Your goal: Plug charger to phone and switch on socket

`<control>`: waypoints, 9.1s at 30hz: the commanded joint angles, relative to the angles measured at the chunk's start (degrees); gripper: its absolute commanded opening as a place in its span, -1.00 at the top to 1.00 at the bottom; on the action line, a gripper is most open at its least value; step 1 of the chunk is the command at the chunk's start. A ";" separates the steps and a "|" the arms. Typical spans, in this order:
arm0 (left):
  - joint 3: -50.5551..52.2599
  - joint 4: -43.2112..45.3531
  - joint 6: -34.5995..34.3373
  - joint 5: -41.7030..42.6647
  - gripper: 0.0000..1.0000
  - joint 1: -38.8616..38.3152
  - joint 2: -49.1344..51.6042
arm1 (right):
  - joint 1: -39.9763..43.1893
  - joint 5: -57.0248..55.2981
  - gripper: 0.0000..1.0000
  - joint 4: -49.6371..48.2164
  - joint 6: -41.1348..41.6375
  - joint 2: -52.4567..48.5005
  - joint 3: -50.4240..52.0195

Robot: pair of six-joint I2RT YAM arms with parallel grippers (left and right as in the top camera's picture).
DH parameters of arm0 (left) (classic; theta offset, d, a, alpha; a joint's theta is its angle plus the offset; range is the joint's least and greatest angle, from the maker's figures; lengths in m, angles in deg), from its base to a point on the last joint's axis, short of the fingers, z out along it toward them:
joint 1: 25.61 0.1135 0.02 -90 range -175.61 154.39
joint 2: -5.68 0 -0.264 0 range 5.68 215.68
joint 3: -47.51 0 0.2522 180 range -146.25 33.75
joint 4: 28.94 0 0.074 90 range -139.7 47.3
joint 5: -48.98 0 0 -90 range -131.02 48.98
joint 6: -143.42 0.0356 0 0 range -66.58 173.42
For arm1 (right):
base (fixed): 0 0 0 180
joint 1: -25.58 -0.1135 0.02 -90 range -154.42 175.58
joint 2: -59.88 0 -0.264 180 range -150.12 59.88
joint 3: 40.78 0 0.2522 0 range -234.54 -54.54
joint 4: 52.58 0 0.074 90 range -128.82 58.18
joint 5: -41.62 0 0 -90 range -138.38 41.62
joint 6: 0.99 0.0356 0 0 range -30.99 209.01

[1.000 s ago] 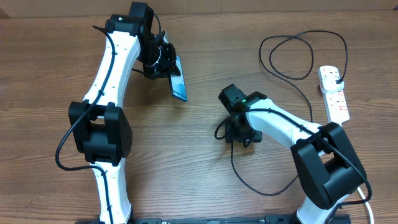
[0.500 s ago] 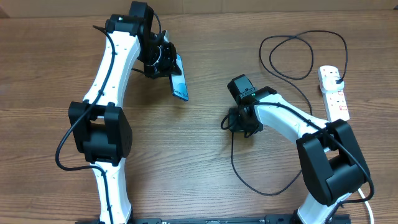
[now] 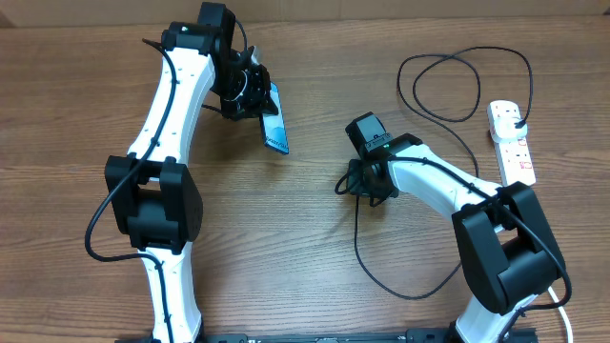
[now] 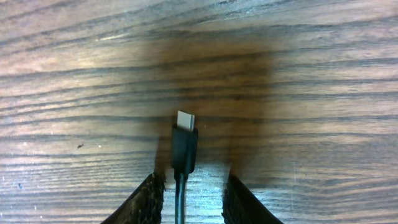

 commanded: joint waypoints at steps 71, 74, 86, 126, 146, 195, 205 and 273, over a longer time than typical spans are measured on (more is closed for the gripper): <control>-0.46 22.58 15.85 59.21 0.92 -4.00 -9.25 | 10.75 78.34 0.93 -16.00 -20.90 21.27 -0.37; -0.46 22.08 15.43 59.17 0.92 -4.00 -9.25 | 10.73 74.62 0.93 -17.20 -18.67 21.27 -0.37; -0.46 18.86 13.46 51.89 0.92 -4.00 -9.25 | 10.73 71.21 0.93 -21.14 -11.91 21.29 -0.39; -0.46 19.19 5.53 52.28 0.92 -3.37 -9.25 | 10.73 71.34 0.93 -23.69 -5.51 21.29 -0.42; -0.46 14.95 2.64 31.04 0.91 14.14 -9.25 | 5.35 34.27 -0.05 -1.70 -6.03 20.20 -8.70; -0.46 6.67 4.83 22.12 0.92 21.24 -9.25 | -14.60 -8.70 0.17 12.17 -2.69 -23.82 -32.61; -0.46 6.23 5.75 22.10 0.92 21.24 -9.25 | -11.37 -13.53 0.00 23.78 -2.40 -23.78 -35.69; -0.46 6.08 5.88 22.10 0.92 21.29 -9.25 | -5.42 -5.77 0.52 19.02 9.05 -25.83 -36.76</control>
